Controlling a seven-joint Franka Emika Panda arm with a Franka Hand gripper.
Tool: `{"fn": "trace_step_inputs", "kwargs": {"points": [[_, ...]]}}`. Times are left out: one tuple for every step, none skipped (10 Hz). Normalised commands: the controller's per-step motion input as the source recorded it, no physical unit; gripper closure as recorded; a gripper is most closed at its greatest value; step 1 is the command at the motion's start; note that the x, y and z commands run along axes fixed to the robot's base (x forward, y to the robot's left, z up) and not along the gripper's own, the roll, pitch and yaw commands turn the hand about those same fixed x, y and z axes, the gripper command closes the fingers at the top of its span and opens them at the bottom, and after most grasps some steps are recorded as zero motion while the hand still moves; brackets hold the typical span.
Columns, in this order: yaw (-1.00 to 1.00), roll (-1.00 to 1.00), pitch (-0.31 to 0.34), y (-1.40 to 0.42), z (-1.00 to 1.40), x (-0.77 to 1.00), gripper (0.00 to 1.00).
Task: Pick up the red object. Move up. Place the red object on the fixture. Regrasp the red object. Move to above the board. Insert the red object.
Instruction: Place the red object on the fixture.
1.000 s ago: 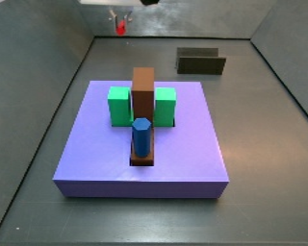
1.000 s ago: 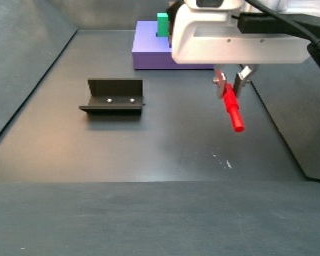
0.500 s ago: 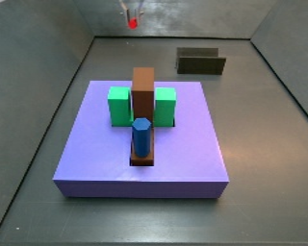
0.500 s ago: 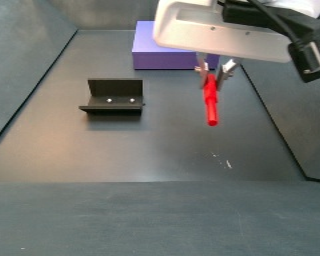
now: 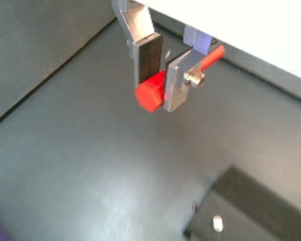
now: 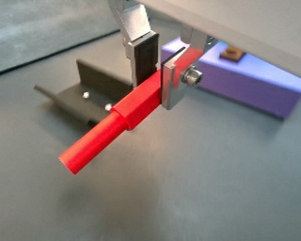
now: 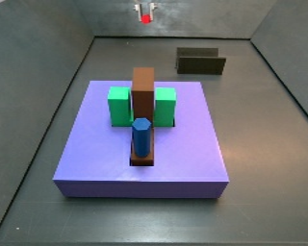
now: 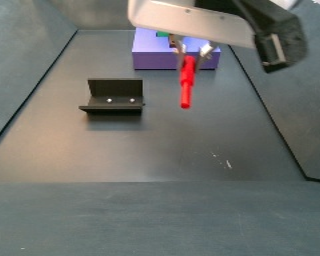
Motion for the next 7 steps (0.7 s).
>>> {"fn": "trace_step_inputs", "kwargs": {"points": [[-0.15, -0.82, -0.009, -0.31, 0.02, 0.55, 1.0], [-0.05, -0.8, 0.0, -0.33, 0.0, 0.71, 1.0], [0.0, -0.99, 0.0, -0.18, 0.0, 0.79, 1.0], [0.0, -0.97, 0.0, -0.18, 0.0, 0.78, 1.0], [0.0, -1.0, 0.0, -0.16, 0.0, 0.78, 1.0], [0.0, -1.0, 0.0, -0.15, 0.0, 0.77, 1.0], [0.0, -1.0, 0.0, -0.15, 0.0, 0.78, 1.0]]}}
